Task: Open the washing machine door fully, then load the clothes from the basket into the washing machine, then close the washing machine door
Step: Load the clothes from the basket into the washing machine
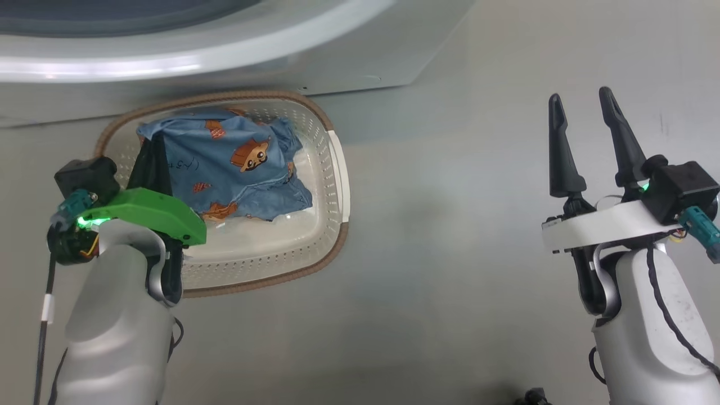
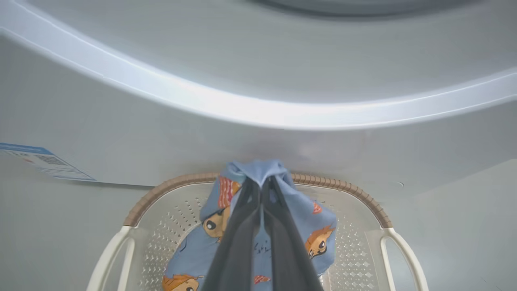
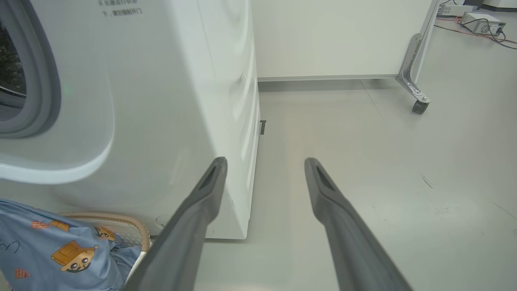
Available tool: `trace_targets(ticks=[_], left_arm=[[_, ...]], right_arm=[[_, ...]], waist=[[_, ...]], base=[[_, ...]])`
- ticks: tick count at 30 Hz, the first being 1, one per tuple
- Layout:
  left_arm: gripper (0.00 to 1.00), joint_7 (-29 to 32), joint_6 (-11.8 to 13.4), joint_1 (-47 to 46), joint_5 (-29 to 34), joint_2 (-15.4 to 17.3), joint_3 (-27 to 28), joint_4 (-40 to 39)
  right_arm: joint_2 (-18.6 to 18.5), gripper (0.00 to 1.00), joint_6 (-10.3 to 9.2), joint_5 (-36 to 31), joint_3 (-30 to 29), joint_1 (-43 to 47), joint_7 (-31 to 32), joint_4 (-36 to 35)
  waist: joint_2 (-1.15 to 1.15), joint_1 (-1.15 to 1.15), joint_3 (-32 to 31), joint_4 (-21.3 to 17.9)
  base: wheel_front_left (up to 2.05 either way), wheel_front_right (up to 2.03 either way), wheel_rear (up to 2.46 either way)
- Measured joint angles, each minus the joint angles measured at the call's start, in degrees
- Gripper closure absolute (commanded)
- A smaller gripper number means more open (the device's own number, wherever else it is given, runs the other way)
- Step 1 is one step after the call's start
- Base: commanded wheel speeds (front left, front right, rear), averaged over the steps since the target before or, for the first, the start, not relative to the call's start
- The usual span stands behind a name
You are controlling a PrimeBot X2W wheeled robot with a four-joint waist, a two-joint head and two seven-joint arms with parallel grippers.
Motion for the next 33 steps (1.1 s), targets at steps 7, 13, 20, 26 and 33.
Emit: trace_targets(ticks=[7,13,20,26,33], left_arm=[[1.00,-0.01,0.00,6.60,0.32,-0.11,0.51,-6.39],[1.00,0.00,0.00,11.86,1.51,-0.13,1.90,-12.36],[1.00,0.00,0.14,18.95,3.56,-0.15,3.12,-17.75],[1.00,0.00,1.55,24.89,5.80,-0.14,3.14,-22.08],[1.00,0.00,2.27,29.72,7.05,-0.13,3.15,-25.49]], right_arm=[[0.00,0.00,0.62,-0.35,-0.55,3.14,0.00,1.20],[0.01,0.00,1.20,-0.33,-0.75,6.46,0.00,2.10],[0.04,0.00,1.45,-0.33,-0.81,10.47,0.00,2.74],[0.11,0.00,1.90,-0.34,-1.47,14.78,0.01,3.39],[0.20,0.00,1.98,-0.49,-1.86,18.82,0.01,4.44]], waist=[[0.00,0.00,-5.80,2.41],[0.00,0.00,-10.88,3.87],[0.00,0.00,-16.82,4.83],[0.00,0.00,-22.72,5.18],[0.00,0.00,-27.70,5.31]], base=[[0.00,0.00,0.00],[0.00,0.00,0.00],[0.00,0.00,0.00],[0.00,0.00,0.00],[0.00,0.00,0.00]])
